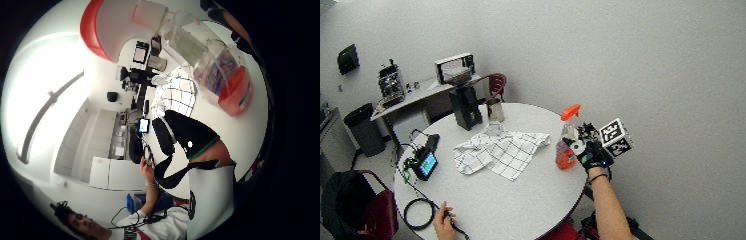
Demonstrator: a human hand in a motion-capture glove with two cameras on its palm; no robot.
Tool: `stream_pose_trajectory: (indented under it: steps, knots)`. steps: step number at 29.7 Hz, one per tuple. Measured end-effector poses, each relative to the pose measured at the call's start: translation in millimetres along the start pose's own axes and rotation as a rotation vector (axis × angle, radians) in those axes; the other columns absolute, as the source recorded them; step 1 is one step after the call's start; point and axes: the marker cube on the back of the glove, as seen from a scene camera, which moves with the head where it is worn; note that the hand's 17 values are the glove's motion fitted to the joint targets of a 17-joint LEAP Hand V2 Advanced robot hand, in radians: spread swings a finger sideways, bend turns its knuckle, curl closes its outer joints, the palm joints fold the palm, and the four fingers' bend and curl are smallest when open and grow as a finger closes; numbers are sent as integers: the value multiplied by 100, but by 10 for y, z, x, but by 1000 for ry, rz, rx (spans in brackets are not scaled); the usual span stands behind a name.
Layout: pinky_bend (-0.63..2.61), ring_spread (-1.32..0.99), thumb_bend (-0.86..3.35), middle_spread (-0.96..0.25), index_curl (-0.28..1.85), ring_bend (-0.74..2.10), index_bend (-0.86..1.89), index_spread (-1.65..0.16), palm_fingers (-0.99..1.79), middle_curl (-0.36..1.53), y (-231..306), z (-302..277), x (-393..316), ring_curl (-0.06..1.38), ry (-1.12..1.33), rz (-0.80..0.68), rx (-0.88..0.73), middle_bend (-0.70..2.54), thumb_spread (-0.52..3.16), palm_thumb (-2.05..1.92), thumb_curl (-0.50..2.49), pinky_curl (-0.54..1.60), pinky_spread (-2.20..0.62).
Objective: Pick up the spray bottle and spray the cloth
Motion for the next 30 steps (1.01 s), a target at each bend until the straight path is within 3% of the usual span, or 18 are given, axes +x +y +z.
stream_pose_trajectory:
  steps: [8, 25, 30]
  knots:
    - [35, 4, -2, 1, 20, 42, 10, -34, 58, 35, -223, 110, -77, 32, -184, 4, 72, 37, 111, 58, 30, 32, 19]
    - [17, 3, -3, -4, 24, 38, 14, -32, 65, 39, -553, 218, -200, 33, -337, 16, 157, 45, 101, 57, 30, 30, 22]
    - [6, -3, 5, -7, 23, 53, 11, -27, 84, 41, -589, 189, -289, 36, -375, -8, 216, 53, 101, 74, 35, 24, 22]
